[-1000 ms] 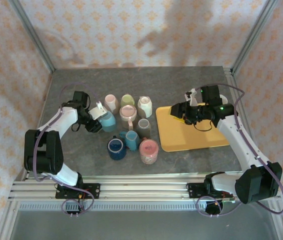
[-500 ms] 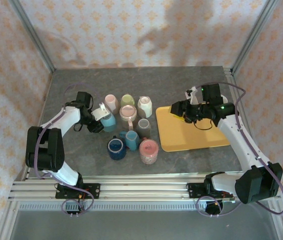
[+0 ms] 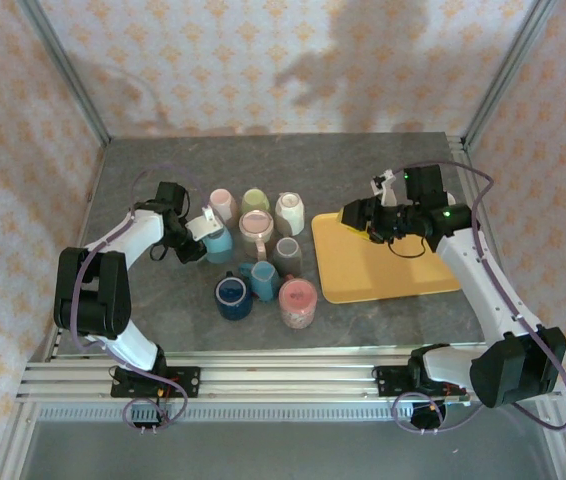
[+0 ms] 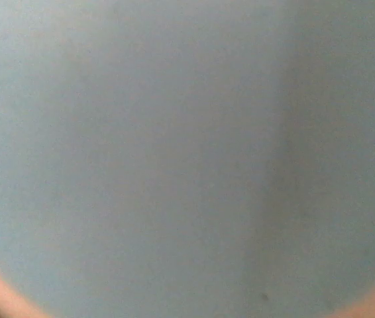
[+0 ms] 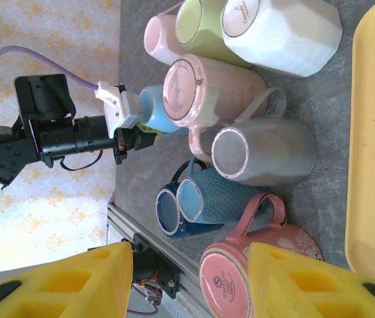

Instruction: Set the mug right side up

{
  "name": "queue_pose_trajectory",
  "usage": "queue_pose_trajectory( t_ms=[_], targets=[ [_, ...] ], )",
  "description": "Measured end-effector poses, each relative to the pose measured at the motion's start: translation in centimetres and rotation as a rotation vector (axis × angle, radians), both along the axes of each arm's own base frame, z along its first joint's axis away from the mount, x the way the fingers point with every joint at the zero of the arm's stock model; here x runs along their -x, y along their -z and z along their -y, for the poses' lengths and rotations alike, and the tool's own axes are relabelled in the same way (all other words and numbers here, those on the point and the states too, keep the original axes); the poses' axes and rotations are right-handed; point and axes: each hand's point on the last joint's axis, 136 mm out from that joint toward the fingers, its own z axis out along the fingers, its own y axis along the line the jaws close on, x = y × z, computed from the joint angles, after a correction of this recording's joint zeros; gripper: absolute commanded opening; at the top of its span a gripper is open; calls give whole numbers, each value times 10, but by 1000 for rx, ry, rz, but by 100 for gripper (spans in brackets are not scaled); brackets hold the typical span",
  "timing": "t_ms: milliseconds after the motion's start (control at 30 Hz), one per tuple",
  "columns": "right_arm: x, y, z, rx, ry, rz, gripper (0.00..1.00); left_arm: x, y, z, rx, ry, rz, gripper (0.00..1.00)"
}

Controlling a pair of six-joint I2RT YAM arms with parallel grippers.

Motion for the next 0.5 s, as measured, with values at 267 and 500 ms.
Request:
queue_pose_trajectory(
  t_ms=[267,500],
  targets=[
    [0,-1,0,1,-1,7,49,6,-11,2,21,-18,27,0],
    [2,-5,1,0,1,22,49,9,-61,10,81,-40,168,0]
  ],
)
